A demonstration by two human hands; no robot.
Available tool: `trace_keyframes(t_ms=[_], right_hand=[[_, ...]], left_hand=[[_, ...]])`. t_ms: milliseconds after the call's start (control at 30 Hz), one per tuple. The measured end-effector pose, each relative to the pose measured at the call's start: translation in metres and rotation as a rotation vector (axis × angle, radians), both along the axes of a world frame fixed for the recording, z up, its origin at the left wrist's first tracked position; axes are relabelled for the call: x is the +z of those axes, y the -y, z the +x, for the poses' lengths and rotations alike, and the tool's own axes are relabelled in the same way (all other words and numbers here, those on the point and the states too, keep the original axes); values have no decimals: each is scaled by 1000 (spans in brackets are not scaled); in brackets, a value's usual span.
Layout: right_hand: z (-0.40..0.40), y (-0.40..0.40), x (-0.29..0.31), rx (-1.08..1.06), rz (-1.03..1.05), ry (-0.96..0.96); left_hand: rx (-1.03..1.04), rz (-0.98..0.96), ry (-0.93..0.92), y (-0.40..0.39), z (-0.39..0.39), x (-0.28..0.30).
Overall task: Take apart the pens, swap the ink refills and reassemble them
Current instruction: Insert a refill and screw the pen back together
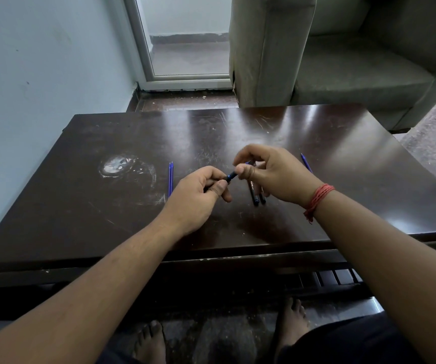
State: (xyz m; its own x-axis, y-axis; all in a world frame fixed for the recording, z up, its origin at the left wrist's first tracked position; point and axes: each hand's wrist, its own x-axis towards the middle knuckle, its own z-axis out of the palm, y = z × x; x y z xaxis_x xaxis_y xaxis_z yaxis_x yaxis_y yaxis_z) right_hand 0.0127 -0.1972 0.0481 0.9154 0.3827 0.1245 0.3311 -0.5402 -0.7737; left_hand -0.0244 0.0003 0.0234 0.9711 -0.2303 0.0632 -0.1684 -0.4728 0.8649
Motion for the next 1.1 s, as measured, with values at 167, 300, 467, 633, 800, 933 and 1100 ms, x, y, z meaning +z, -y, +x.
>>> trace_keyframes(t_ms=[167, 300, 467, 633, 800, 933, 1100], right_hand=[[0, -2, 0, 31, 3, -6], [-1, -4, 0, -39, -77, 24], [0, 2, 2, 74, 92, -51], [1, -5, -1, -18, -2, -20], [0, 0, 2, 41, 119, -57], [-2, -4, 2, 42, 99, -38], [-3, -13, 0, -4, 119, -37]], left_hand=[[1, 13, -5, 0, -1, 1], [-3, 13, -9, 1, -1, 0], [6, 13, -6, -1, 0, 1], [3, 26, 8, 1, -1, 3], [11, 16, 14, 0, -1, 4], [4, 21, 19, 0, 0, -1], [25, 22, 63, -1, 2, -3]])
